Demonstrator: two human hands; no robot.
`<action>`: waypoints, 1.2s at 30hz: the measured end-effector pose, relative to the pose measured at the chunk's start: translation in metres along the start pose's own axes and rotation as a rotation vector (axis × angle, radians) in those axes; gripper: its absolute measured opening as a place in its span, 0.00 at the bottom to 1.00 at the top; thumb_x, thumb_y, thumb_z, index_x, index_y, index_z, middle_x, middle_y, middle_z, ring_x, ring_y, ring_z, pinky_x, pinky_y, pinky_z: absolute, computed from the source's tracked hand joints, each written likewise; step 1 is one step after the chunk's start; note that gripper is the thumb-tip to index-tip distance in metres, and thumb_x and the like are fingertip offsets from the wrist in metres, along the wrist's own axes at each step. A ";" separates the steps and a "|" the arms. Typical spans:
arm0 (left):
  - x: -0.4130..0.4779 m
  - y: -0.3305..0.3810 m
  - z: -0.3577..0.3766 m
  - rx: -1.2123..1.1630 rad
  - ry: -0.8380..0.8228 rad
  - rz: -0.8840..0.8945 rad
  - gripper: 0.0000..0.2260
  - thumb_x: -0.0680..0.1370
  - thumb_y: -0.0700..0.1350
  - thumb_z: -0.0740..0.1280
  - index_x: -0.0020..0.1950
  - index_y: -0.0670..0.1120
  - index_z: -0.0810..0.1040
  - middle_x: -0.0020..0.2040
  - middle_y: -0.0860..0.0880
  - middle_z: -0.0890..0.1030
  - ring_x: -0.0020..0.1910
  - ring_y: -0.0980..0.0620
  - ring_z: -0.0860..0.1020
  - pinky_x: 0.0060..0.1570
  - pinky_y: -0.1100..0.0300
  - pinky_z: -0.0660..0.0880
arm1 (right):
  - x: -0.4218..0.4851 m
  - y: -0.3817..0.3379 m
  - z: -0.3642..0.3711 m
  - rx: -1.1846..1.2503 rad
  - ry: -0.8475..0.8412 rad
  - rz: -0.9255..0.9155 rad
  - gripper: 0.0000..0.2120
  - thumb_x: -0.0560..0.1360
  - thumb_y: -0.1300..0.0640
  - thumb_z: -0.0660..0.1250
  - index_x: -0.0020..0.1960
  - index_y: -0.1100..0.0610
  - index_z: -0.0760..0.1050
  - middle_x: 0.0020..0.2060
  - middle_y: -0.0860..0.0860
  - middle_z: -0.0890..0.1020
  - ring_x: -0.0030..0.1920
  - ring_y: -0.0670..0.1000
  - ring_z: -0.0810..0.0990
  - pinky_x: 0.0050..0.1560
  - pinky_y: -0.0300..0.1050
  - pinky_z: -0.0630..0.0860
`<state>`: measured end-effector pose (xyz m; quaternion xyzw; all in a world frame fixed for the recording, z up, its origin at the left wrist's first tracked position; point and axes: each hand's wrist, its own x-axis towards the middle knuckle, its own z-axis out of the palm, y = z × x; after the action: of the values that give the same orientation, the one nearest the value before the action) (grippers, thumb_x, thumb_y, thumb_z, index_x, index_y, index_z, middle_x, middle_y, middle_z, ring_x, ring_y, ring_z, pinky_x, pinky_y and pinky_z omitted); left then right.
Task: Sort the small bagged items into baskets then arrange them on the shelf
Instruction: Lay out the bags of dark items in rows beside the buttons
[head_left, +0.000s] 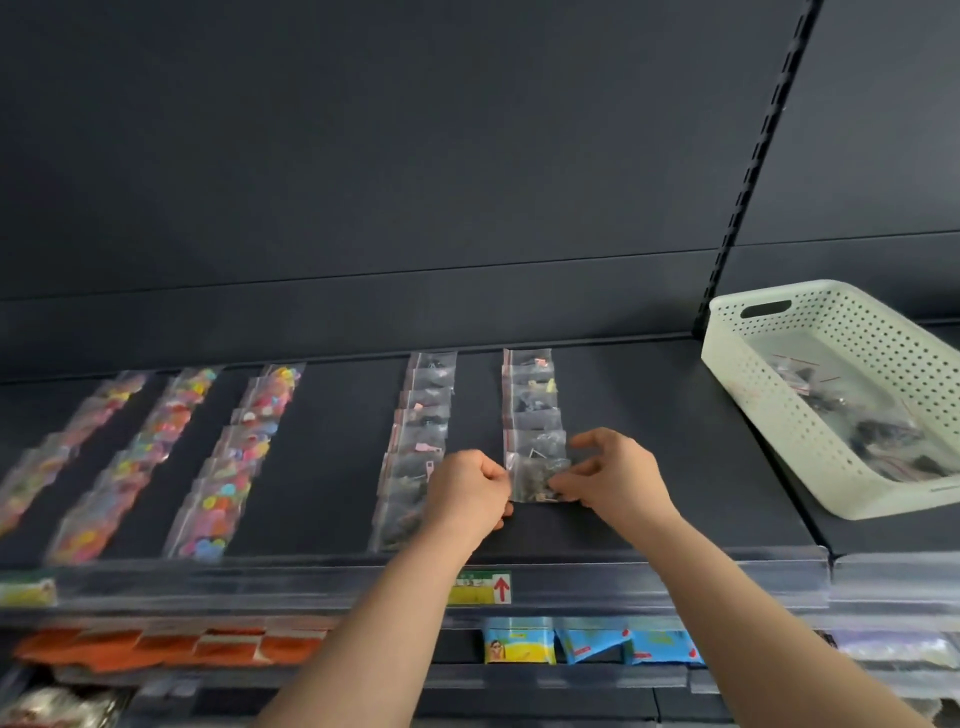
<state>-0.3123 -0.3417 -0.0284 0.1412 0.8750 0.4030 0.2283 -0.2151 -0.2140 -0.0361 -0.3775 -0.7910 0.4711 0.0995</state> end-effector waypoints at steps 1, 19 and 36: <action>0.002 0.000 0.000 0.029 -0.004 0.013 0.11 0.79 0.37 0.64 0.37 0.47 0.78 0.37 0.48 0.83 0.34 0.54 0.83 0.37 0.56 0.83 | 0.000 0.000 0.002 -0.020 0.013 -0.001 0.20 0.66 0.56 0.77 0.55 0.51 0.74 0.35 0.46 0.84 0.39 0.45 0.82 0.45 0.47 0.81; 0.013 0.058 0.049 -0.039 -0.157 0.214 0.06 0.74 0.47 0.70 0.43 0.52 0.73 0.44 0.50 0.81 0.45 0.45 0.82 0.48 0.46 0.82 | 0.002 0.006 -0.098 -0.476 0.508 -0.210 0.07 0.75 0.55 0.65 0.51 0.48 0.79 0.46 0.46 0.83 0.47 0.53 0.80 0.44 0.46 0.76; -0.027 0.165 0.192 -0.021 -0.250 0.319 0.21 0.76 0.57 0.67 0.67 0.52 0.70 0.49 0.57 0.81 0.51 0.53 0.80 0.55 0.48 0.78 | 0.026 0.105 -0.261 -0.778 0.305 0.119 0.18 0.74 0.61 0.62 0.49 0.38 0.78 0.48 0.42 0.79 0.46 0.49 0.79 0.40 0.44 0.78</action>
<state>-0.1805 -0.1251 -0.0035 0.3244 0.8021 0.4226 0.2697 -0.0462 0.0075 0.0129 -0.4972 -0.8630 0.0809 0.0382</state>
